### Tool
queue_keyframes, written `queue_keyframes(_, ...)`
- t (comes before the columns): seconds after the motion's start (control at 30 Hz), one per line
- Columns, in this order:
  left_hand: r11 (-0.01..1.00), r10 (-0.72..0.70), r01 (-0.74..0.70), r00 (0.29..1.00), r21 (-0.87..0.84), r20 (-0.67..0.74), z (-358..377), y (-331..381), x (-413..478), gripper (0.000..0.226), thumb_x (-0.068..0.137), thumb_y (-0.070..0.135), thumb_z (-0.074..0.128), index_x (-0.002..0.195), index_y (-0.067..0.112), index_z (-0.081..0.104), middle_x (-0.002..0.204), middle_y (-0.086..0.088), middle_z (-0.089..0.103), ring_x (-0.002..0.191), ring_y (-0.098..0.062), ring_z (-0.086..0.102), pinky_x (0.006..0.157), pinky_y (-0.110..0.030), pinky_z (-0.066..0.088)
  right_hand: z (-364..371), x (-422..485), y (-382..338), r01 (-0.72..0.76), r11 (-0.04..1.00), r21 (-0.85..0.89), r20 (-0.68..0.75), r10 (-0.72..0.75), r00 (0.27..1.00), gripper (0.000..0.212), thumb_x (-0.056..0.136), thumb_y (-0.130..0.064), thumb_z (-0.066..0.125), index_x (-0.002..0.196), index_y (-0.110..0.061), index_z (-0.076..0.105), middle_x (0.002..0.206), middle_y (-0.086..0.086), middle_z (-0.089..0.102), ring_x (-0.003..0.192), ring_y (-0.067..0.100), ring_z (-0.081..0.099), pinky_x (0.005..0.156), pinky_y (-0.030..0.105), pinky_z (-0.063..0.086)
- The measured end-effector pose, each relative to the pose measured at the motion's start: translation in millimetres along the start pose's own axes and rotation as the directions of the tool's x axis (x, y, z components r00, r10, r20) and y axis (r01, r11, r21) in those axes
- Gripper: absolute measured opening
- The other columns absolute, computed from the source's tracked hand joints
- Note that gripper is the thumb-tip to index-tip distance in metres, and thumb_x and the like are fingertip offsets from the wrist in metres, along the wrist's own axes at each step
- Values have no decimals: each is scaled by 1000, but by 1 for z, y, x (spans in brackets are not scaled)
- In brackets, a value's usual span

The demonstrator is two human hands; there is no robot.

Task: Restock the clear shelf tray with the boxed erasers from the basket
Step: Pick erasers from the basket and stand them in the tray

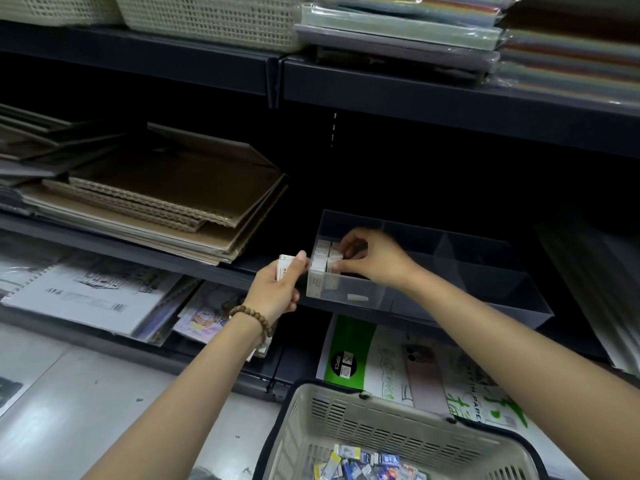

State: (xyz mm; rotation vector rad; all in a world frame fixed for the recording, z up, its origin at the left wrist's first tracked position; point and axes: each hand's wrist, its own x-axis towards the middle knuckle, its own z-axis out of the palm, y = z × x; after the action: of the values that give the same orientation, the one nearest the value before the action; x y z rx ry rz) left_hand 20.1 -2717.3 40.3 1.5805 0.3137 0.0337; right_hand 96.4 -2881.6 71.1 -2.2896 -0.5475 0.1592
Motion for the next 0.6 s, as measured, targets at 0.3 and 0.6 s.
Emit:
queue_keyframes(0.3,896,-133,155,988,-417,81,-8,25,-5,16,97,24,46,95,10,52,95,-5,58,59,-11,49,45,-18,46,-8,-5,-3,-30,997,69,51,27,998,18,80,-20,72,92,-14,59,87,4,61,82,20,61,76,35,53)
queue_keyframes(0.6,925,45,61,963,-375,267,-8,34,-23,33,87,33,54,109,9,61,100,-4,73,95,-18,69,75,-24,56,-17,-37,-40,36,907,419,-29,-26,999,5,88,-20,62,91,-17,63,87,0,65,77,8,64,67,18,55)
